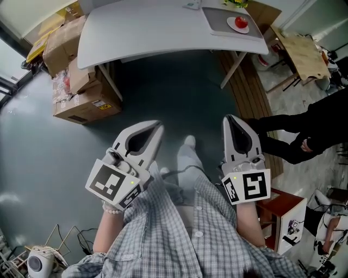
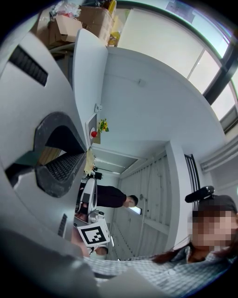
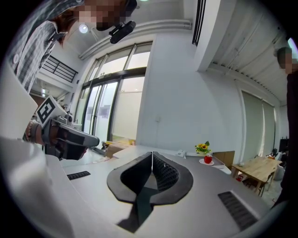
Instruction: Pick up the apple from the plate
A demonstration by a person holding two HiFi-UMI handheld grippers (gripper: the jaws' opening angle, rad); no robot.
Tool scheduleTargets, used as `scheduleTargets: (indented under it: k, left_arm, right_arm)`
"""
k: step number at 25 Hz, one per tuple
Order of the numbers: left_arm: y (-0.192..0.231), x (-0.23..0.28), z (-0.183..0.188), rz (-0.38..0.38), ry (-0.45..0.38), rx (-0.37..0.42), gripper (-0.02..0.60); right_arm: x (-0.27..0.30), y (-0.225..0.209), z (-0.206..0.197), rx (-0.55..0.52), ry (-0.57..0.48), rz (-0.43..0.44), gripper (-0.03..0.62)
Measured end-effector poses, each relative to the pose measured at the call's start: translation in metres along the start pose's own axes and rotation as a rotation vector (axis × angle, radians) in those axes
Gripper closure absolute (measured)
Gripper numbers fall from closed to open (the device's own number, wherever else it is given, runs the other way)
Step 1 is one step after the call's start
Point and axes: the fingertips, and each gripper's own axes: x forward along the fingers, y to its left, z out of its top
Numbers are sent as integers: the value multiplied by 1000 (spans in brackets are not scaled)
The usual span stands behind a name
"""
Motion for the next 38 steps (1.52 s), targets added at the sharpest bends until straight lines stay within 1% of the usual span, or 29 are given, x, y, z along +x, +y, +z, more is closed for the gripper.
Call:
scheduleTargets:
  k: [4,10,15,23,26,29,35,38]
  left_arm:
    - [8,22,5,28,-7,-1,572]
    - [24,74,22,59,-17,5,572]
    - [32,121,35,70,-38,7,572]
    - [35,196,54,78,-48,14,572]
    - [35,218,57,71,-43,29,572]
    - [35,236,59,65,-35,39,572]
    - [31,266,66,37,-27,49,572]
    - [29,277,66,19,-18,51,572]
  right_arm:
    - [20,-19,-3,-8,-1,26,571]
    - [61,-58,-2,-11,-15,68,571]
    - [90,-99,-3,-37,-16,80,572]
    - [124,-172,-2,-23,-34,83,571]
    - [132,-195,-3,41,-62,71,571]
    - [136,-220,-6,99,-73,39,571]
    - [136,-257,-7,111,-87,3,571]
    - [135,-265,-7,54,-76,-20,571]
